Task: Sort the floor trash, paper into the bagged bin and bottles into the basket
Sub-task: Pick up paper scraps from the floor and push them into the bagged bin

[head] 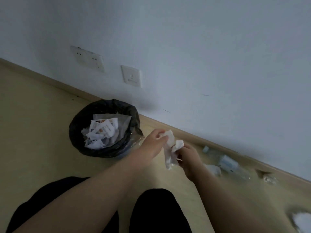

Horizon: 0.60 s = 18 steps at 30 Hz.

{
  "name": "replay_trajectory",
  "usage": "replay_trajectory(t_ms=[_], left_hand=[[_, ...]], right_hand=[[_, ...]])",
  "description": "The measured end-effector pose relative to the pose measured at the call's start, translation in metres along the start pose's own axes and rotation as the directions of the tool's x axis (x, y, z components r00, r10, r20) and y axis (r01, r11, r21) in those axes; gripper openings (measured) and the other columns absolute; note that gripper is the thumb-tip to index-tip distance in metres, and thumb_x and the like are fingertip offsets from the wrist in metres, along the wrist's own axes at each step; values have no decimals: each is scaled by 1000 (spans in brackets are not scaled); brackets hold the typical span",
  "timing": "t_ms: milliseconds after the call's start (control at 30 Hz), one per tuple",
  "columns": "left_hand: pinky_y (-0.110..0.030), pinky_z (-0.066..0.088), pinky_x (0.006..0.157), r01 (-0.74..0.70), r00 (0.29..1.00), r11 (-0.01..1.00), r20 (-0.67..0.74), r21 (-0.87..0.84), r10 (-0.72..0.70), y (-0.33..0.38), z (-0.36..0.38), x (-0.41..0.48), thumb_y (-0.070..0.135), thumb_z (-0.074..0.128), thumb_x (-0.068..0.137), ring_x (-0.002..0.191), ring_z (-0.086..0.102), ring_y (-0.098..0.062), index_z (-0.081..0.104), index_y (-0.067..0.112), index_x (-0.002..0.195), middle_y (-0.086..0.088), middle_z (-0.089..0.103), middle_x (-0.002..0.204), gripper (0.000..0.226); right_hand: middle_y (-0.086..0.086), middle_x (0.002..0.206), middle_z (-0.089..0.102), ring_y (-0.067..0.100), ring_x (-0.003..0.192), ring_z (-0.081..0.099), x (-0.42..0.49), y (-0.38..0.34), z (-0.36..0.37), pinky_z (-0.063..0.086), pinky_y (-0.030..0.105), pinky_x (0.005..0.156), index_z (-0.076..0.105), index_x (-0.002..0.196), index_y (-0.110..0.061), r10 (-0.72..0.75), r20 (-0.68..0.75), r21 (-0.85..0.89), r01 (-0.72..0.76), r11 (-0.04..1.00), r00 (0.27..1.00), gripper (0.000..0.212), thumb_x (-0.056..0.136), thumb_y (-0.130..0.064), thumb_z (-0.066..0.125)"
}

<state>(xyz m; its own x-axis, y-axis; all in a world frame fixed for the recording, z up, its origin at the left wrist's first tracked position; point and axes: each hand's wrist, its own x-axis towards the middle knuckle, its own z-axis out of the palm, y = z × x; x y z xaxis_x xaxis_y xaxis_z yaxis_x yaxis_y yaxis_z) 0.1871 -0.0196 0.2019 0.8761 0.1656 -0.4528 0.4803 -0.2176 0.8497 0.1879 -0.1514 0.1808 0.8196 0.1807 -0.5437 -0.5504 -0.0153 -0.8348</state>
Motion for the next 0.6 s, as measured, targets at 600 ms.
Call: replay_trajectory(t_ms=[600], left_hand=[[-29,56,59,174,984,960,80,-222,-159,14,129,-59,6,52,89,76,60,-15,58,18,84,-3,60,89,15]], right_hand=[[11,90,60,20,71,64,-76,16,-125,56,27,60,50,87,-11,-37,-419,115,94,989,907,13,84,-4,61]])
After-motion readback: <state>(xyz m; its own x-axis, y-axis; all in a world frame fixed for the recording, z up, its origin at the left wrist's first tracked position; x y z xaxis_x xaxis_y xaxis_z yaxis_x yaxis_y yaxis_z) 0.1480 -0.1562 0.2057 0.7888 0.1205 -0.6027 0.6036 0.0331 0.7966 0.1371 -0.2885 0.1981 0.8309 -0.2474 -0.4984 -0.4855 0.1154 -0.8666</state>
